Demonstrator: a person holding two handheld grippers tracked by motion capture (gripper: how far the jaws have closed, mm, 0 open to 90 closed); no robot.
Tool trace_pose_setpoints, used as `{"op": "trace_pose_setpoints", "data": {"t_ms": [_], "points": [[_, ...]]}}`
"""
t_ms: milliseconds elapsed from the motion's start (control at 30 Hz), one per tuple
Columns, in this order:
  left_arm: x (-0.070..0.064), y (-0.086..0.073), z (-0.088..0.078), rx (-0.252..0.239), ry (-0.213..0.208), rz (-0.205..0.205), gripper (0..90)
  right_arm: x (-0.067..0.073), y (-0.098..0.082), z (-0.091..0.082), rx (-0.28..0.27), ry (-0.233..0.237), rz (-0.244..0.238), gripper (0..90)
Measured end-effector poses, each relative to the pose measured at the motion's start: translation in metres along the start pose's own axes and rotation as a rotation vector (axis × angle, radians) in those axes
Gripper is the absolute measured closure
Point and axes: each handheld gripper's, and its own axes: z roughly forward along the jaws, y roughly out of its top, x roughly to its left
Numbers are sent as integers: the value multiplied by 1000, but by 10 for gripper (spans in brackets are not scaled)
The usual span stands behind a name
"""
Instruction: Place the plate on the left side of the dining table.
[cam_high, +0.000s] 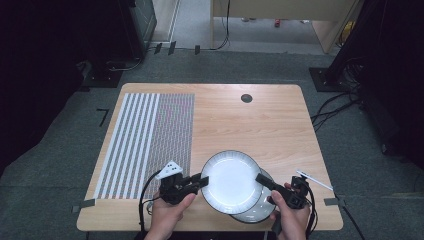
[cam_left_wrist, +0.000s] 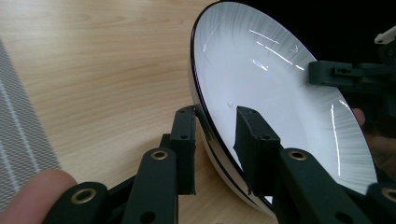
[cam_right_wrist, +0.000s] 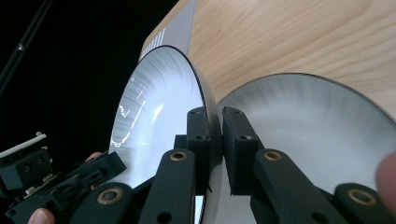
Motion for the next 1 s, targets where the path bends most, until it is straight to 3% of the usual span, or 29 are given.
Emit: {"op": "trace_pose_setpoints", "data": {"t_ms": [333,1000], "points": [[21,13,-26,-45,41,-40,719,30,5,29,16,22,-24,822],[55,32,-71,-81,118,-61,748,79,10,79,67,44,-59,819]]}}
